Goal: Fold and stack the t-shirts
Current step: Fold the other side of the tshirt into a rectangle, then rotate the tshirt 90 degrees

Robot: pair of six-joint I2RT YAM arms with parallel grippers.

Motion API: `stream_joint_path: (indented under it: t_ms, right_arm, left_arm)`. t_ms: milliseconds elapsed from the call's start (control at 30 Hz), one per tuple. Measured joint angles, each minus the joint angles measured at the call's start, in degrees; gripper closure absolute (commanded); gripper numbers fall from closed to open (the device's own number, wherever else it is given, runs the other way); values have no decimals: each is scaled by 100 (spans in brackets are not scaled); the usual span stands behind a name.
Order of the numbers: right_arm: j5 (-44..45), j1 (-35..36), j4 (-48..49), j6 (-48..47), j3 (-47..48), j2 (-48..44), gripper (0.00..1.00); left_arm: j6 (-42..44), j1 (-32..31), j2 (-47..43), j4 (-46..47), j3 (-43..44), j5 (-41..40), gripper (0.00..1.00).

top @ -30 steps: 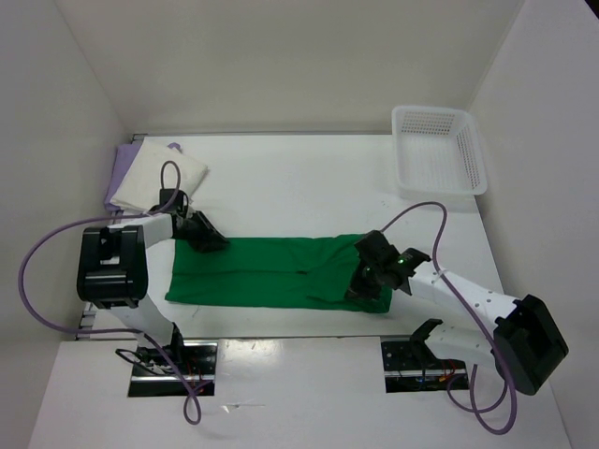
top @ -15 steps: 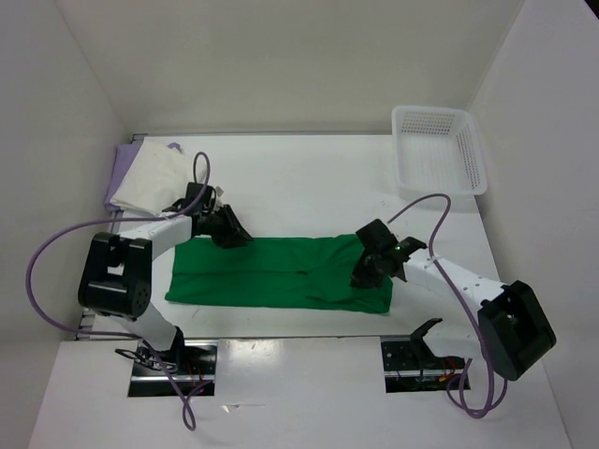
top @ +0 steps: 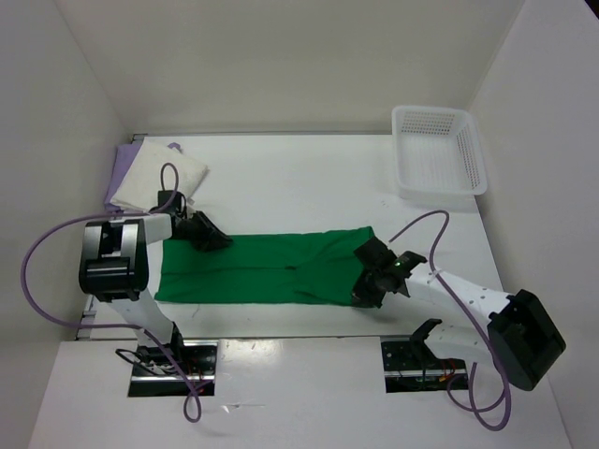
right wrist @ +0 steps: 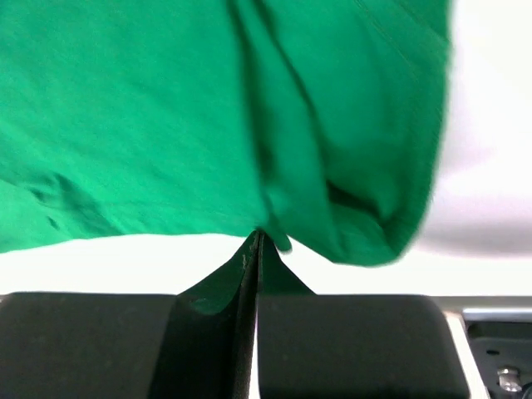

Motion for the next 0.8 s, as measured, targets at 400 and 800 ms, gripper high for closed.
stream_joint_path:
  t_ms: [400,800]
  right_arm:
    - [-87,-271,46,-313,964,275,100]
    - [-96,-562,1362,-977,1764,2776,100]
  left_arm:
    - [326,-24,-632,-476,120,-201,64]
    - [627,-678,-1589,-713,219,-225,69]
